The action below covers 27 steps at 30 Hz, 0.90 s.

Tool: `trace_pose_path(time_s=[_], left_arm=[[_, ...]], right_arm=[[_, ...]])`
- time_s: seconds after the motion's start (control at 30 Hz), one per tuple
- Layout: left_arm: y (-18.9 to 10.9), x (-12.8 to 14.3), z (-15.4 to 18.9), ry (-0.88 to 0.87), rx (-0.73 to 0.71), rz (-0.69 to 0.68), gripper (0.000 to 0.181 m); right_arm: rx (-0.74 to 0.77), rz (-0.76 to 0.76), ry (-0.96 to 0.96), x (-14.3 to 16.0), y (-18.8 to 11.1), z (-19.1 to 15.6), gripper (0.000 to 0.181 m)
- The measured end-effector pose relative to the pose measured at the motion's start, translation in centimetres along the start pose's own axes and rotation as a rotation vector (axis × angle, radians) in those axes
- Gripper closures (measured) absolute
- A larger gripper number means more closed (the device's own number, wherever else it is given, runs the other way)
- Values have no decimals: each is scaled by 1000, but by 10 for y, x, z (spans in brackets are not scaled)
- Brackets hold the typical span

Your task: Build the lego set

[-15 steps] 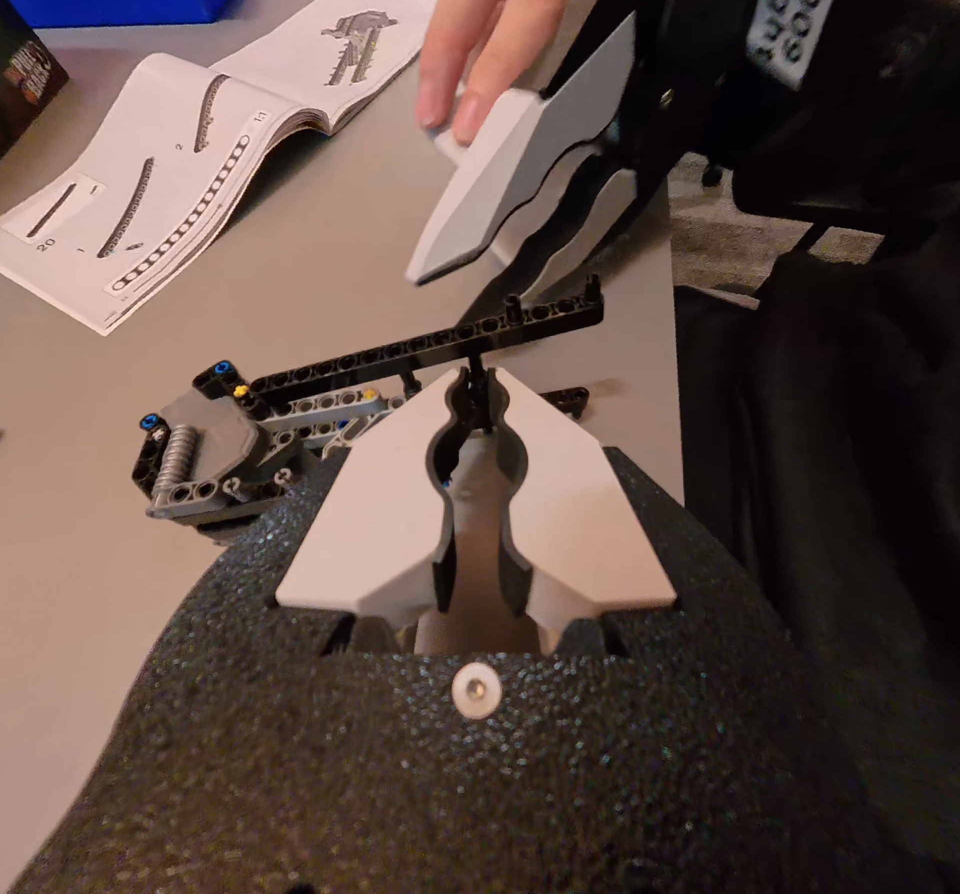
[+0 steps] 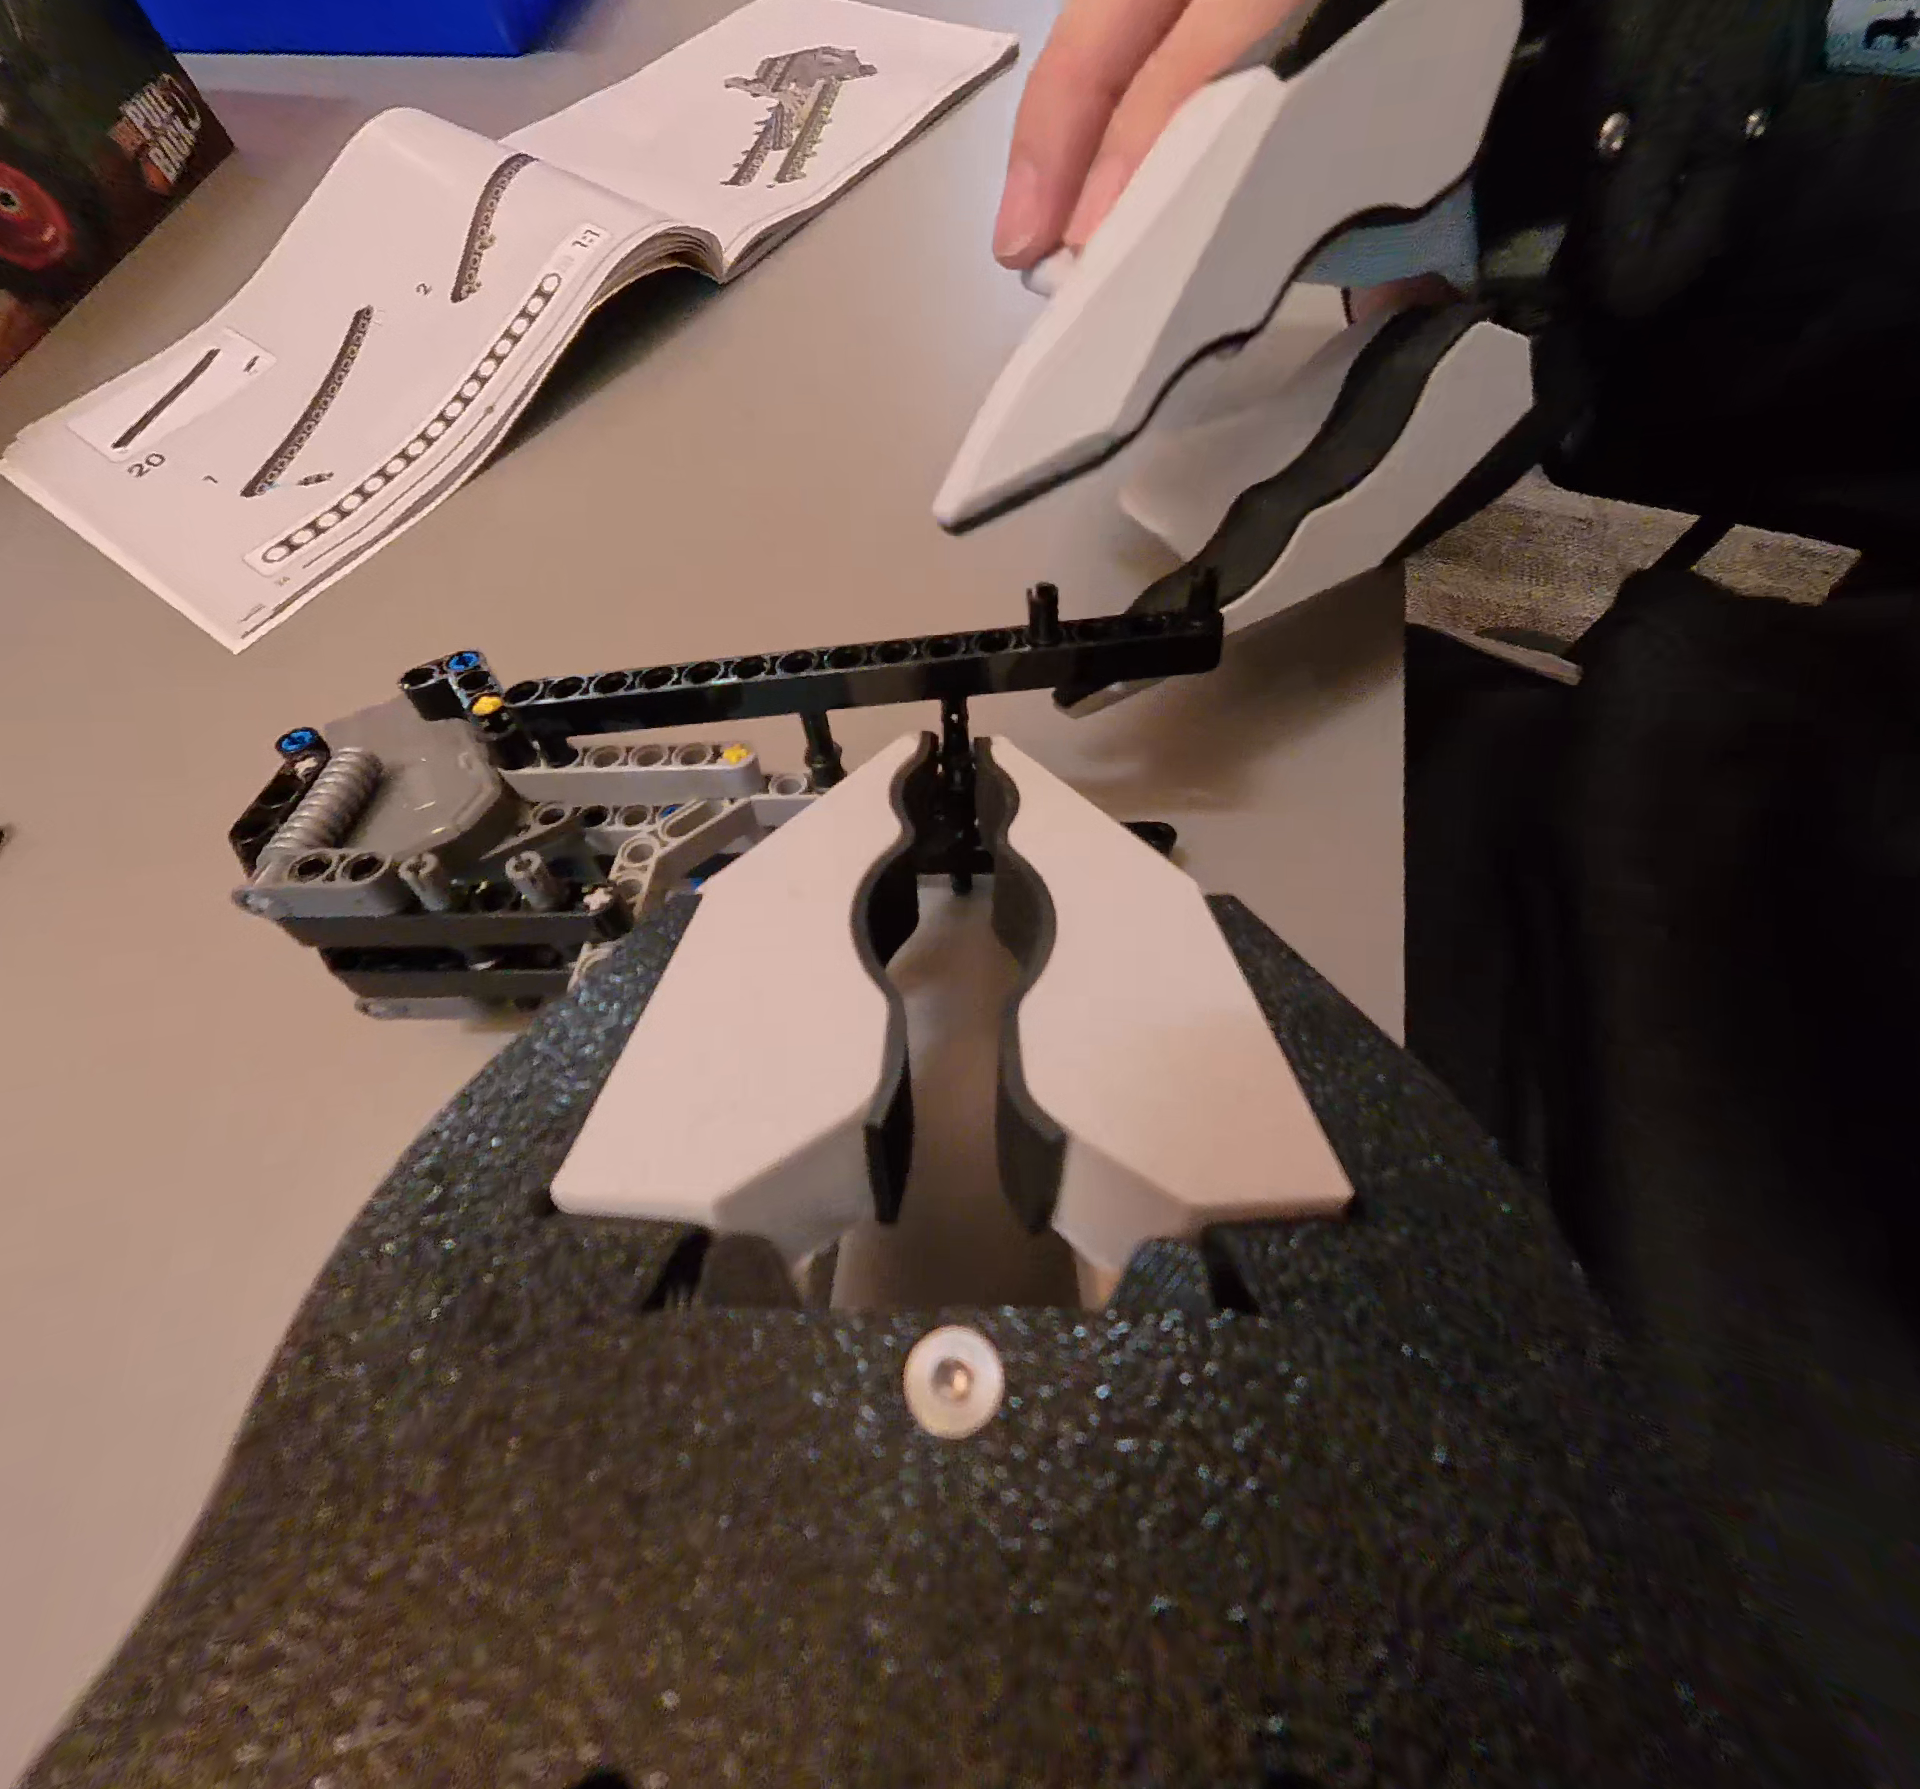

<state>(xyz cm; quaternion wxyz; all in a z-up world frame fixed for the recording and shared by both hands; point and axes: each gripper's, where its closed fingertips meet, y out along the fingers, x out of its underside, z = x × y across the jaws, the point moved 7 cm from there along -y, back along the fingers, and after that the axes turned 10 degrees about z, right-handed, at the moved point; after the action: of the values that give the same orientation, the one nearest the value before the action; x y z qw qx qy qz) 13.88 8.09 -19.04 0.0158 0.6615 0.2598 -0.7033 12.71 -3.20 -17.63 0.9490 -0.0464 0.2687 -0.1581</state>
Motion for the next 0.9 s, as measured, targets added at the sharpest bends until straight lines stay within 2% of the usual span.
trace_pose_path(time_s=[0.17,0.23,0.33,0.5,0.67,0.9], left_arm=[[0,0,0,4,1,0,176],[0,0,0,9,-3,0,176],[0,0,0,14,-7,0,176],[0,0,0,36,-44,1,176],[0,0,-2,-44,-45,1,176],[0,1,-4,-65,-70,1,177]], right_arm=[[-41,39,-39,1,3,-5,149],[-63,57,-10,-1,6,-10,144],[-9,51,-39,-1,7,-7,157],[-22,55,-1,-2,9,-6,157],[-28,56,39,0,9,-4,156],[-24,58,79,3,11,-3,156]])
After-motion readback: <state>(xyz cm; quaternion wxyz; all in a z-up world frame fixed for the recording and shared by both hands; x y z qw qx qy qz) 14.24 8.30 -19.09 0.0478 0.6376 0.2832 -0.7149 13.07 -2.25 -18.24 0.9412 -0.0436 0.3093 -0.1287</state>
